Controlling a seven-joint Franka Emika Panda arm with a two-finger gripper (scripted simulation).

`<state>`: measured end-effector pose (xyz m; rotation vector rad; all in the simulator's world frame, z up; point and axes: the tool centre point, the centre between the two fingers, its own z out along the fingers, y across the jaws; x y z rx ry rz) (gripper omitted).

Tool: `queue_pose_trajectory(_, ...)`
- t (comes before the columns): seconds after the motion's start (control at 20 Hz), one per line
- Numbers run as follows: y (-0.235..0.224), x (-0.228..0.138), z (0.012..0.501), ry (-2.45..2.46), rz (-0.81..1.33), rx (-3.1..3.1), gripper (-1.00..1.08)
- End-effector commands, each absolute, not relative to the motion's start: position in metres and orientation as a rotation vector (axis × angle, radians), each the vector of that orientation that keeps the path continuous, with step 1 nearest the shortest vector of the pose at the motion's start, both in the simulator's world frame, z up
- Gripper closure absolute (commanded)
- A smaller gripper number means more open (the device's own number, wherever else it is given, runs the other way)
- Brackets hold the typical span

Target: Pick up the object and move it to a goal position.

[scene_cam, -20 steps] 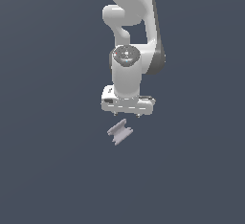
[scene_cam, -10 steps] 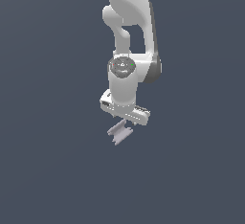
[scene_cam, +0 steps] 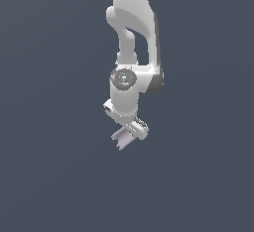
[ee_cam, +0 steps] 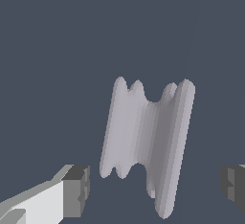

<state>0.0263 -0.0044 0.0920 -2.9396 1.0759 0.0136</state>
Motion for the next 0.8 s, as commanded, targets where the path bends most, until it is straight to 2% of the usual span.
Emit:
queue_pose_trajectory(0.0, -0.007, 0.028, 0.086, 1.163, 0.01, -2.91, -0.92)
queue_pose_trajectory(0.75, -0.013, 0.03, 0.074, 1.343, 0.001, -2.84, -0.92)
